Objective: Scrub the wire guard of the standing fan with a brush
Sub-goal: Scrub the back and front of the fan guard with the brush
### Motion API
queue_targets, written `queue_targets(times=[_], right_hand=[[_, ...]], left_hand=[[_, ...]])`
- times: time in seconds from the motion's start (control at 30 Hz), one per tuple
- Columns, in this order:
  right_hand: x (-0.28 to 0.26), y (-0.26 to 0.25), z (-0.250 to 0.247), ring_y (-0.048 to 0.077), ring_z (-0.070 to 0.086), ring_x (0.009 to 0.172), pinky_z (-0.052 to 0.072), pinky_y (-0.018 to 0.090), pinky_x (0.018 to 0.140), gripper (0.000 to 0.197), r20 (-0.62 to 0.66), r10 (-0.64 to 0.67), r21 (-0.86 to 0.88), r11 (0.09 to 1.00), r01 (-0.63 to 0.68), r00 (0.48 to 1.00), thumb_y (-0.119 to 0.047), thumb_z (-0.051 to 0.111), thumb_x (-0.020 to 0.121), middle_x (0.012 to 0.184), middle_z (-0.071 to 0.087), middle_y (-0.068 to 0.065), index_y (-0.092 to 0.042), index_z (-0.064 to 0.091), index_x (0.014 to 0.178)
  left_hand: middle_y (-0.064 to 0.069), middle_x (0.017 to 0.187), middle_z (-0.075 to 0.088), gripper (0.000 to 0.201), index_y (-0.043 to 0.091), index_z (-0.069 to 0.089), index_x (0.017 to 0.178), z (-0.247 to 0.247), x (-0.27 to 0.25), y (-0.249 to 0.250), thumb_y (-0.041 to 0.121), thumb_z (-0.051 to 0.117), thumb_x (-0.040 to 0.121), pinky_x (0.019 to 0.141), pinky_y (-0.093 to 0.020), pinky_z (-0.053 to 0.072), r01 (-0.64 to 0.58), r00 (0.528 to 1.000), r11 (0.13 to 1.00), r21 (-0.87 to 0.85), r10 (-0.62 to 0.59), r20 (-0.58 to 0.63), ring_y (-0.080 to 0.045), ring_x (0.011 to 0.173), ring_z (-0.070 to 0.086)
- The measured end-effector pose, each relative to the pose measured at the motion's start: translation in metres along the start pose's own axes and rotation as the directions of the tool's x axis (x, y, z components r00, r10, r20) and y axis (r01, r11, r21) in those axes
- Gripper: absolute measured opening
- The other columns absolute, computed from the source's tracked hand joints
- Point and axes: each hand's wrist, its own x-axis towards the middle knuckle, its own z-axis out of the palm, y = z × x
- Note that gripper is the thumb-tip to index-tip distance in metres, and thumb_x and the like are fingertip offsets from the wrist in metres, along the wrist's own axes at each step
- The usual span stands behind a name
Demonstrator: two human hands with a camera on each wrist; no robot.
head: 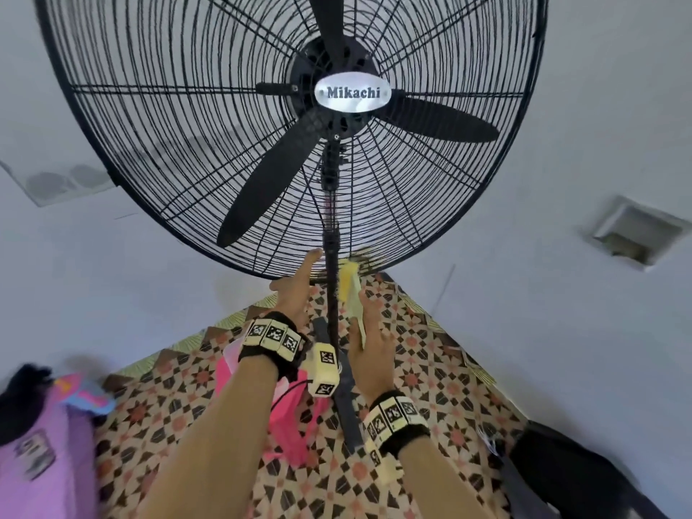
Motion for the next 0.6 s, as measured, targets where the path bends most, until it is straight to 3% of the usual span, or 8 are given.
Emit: queue_targets(times=[0.1, 0.17, 0.2, 0.27, 0.33, 0.4, 0.5, 0.6], right_hand=[[0.002, 0.001, 0.005, 0.02, 0.053, 0.059, 0.046, 0.036, 0.059, 0.045, 0.032, 0.062, -0.017, 0.998, -0.061, 0.998, -0.034, 0.046, 0.106, 0.073, 0.062, 0.006, -0.011, 0.046, 0.144], [0.011, -0.003, 0.009, 0.011, 0.042, 0.052, 0.037, 0.022, 0.052, 0.021, 0.084, 0.153, -0.028, 0.988, -0.152, 0.985, -0.015, 0.053, 0.104, 0.062, 0.05, 0.0, 0.003, 0.059, 0.113], [0.017, -0.003, 0.012, 0.005, 0.037, 0.05, 0.033, 0.015, 0.047, 0.014, 0.125, 0.208, -0.034, 0.978, -0.206, 0.97, -0.011, 0.055, 0.102, 0.059, 0.043, -0.004, 0.0, 0.06, 0.095], [0.03, 0.0, 0.021, 0.006, 0.039, 0.049, 0.034, 0.014, 0.043, 0.021, 0.187, 0.314, -0.069, 0.949, -0.307, 0.931, -0.01, 0.055, 0.101, 0.058, 0.043, -0.005, -0.006, 0.054, 0.081], [0.038, 0.006, 0.03, 0.017, 0.051, 0.056, 0.03, 0.014, 0.045, 0.022, 0.226, 0.394, -0.056, 0.918, -0.392, 0.891, -0.014, 0.055, 0.101, 0.066, 0.054, 0.004, -0.006, 0.055, 0.08], [0.039, 0.008, 0.029, 0.02, 0.051, 0.059, 0.031, 0.021, 0.046, 0.026, 0.227, 0.41, -0.052, 0.911, -0.41, 0.883, -0.018, 0.053, 0.103, 0.071, 0.056, 0.008, -0.006, 0.054, 0.079], [0.02, 0.005, 0.019, 0.014, 0.047, 0.053, 0.029, 0.019, 0.047, 0.033, 0.144, 0.318, -0.001, 0.947, -0.321, 0.937, -0.028, 0.051, 0.106, 0.067, 0.056, 0.003, -0.009, 0.055, 0.079], [0.0, -0.002, 0.01, 0.006, 0.043, 0.049, 0.033, 0.014, 0.044, 0.034, 0.058, 0.287, 0.077, 0.954, -0.291, 0.956, -0.029, 0.052, 0.107, 0.063, 0.052, -0.002, -0.01, 0.056, 0.079]], left_hand=[[0.02, 0.149, 0.02, 0.149, 0.022, -0.005, 0.165, 0.0, -0.003, 0.0, 0.079, 0.083, 0.059, 0.115, -0.063, 0.035, -0.007, 1.0, 1.0, -0.002, 0.007, 0.004, -0.027, 0.122, 0.064], [0.016, 0.141, 0.022, 0.152, 0.019, -0.009, 0.164, 0.001, -0.006, 0.002, 0.076, 0.084, 0.059, 0.114, -0.06, 0.038, 0.0, 1.0, 1.0, 0.001, 0.0, -0.011, -0.028, 0.121, 0.065], [0.017, 0.135, 0.019, 0.155, 0.017, -0.009, 0.164, 0.0, -0.008, 0.002, 0.077, 0.084, 0.055, 0.113, -0.06, 0.039, 0.001, 1.0, 1.0, 0.009, -0.001, -0.011, -0.028, 0.12, 0.065], [0.019, 0.126, 0.017, 0.157, 0.017, -0.006, 0.164, 0.0, -0.013, 0.003, 0.079, 0.082, 0.049, 0.113, -0.061, 0.04, -0.012, 1.0, 0.999, 0.034, 0.012, -0.005, -0.029, 0.119, 0.065], [0.019, 0.122, 0.016, 0.151, 0.016, -0.001, 0.165, -0.001, -0.011, 0.002, 0.077, 0.083, 0.056, 0.112, -0.058, 0.043, -0.021, 1.0, 0.999, 0.048, 0.022, -0.021, -0.03, 0.118, 0.065], [0.016, 0.123, 0.016, 0.143, 0.015, 0.005, 0.165, -0.001, -0.009, 0.002, 0.075, 0.084, 0.062, 0.109, -0.055, 0.048, -0.033, 0.999, 0.998, 0.06, 0.035, -0.031, -0.031, 0.119, 0.064], [0.012, 0.146, 0.023, 0.148, 0.019, 0.014, 0.165, -0.003, -0.008, 0.004, 0.081, 0.084, 0.051, 0.108, -0.054, 0.05, -0.034, 0.999, 0.997, 0.063, 0.035, -0.012, -0.031, 0.123, 0.06], [-0.005, 0.166, 0.021, 0.15, 0.015, -0.007, 0.165, -0.002, -0.008, 0.003, 0.078, 0.082, 0.062, 0.116, -0.056, 0.039, 0.005, 0.999, 0.999, 0.05, -0.003, -0.046, -0.034, 0.139, 0.047]])
